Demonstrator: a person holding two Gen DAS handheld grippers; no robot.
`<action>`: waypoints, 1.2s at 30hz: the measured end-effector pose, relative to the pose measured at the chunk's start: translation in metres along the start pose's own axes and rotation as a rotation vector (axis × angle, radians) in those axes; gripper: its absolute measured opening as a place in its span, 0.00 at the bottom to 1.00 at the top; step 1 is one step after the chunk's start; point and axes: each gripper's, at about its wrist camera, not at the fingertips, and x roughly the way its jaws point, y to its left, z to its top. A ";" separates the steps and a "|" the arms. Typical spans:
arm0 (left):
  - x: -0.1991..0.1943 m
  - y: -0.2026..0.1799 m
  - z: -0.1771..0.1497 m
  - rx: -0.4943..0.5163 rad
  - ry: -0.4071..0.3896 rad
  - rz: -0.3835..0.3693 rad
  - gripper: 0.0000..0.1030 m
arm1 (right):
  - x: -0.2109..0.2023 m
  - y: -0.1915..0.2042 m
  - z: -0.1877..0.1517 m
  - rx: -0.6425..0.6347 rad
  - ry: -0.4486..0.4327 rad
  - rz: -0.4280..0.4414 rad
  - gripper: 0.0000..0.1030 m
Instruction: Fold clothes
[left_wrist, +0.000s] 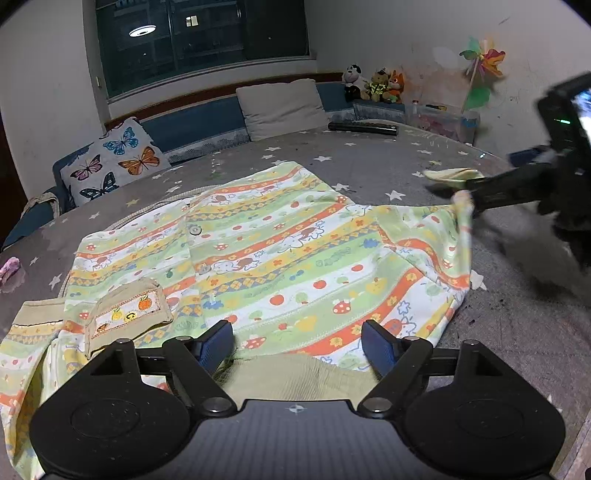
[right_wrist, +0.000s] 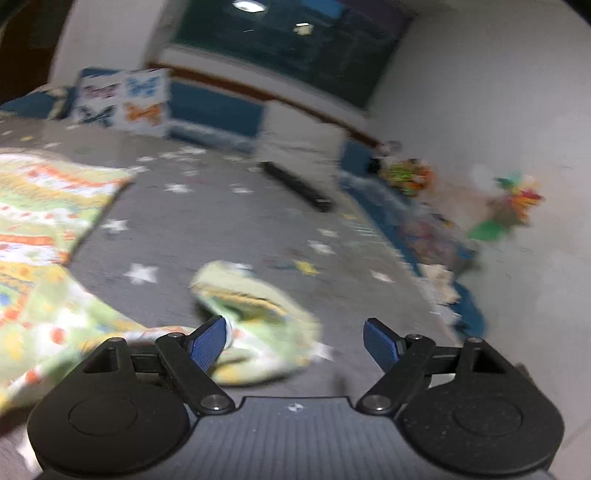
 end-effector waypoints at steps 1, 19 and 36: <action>0.000 0.000 0.000 -0.001 -0.001 -0.001 0.78 | -0.003 -0.006 -0.004 0.013 0.002 -0.022 0.80; 0.000 -0.002 -0.002 -0.006 -0.010 0.000 0.83 | 0.013 -0.012 0.032 0.211 0.030 0.269 0.47; 0.001 -0.002 -0.004 -0.008 -0.022 -0.017 0.86 | 0.058 0.002 0.049 0.270 0.095 0.344 0.02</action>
